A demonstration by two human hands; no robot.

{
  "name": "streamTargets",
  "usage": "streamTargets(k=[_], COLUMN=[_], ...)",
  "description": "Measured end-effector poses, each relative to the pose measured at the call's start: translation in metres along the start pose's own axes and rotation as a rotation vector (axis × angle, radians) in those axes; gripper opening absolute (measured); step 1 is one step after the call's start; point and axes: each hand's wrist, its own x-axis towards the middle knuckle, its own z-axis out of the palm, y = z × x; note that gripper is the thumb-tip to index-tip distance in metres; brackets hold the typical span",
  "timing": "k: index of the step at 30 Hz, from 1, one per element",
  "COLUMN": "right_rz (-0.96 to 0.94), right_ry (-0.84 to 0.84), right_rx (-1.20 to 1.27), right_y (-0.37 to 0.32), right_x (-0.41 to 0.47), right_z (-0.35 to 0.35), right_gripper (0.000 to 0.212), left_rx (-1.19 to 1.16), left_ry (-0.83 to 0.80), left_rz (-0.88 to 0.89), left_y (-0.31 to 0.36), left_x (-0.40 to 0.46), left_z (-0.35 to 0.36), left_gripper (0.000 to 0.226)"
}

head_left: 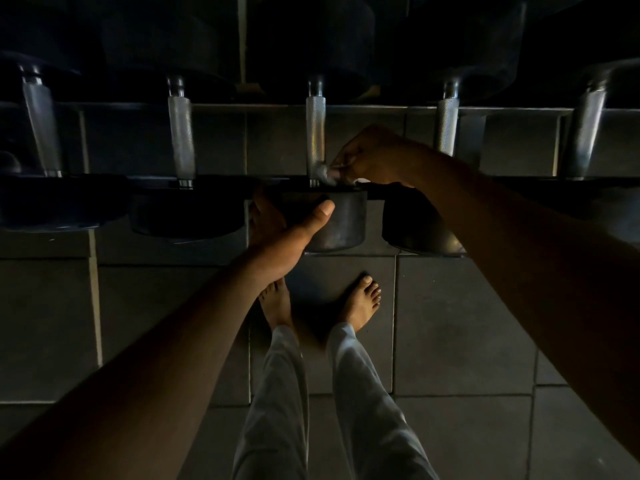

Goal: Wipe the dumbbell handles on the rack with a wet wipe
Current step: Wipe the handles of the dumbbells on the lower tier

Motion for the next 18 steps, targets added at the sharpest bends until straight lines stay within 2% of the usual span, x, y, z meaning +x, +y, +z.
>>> streamTargets(k=[2,5,7,12,14,18], right_rz=[-0.065,-0.221,-0.277,-0.354,-0.382,-0.401], right_ry=[0.055,0.299,0.366,0.373,0.328,0.254], right_rx=[0.071,0.127,0.102,-0.161,-0.241,-0.354], right_y=[-0.002,-0.007,-0.008,-0.002,0.001,0.004], right_x=[-0.007,-0.007,-0.004,0.004,0.006,0.006], right_z=[-0.003,0.006,0.017,0.027,0.027,0.021], right_gripper=[0.033,0.028,0.031,0.028,0.023,0.027], left_rx=[0.029,0.043,0.041,0.021,0.026,0.016], left_ry=[0.003,0.023,0.025,0.022,0.020,0.037], left_rz=[-0.006,-0.007,-0.018,-0.009,-0.013,-0.009], left_y=[0.000,-0.001,-0.001,0.001,0.000,0.002], left_x=[0.000,-0.001,-0.001,-0.001,-0.001,-0.002], left_z=[0.000,-0.001,0.000,-0.001,-0.001,-0.001], left_gripper=[0.128,0.135,0.140,0.136,0.135,0.132])
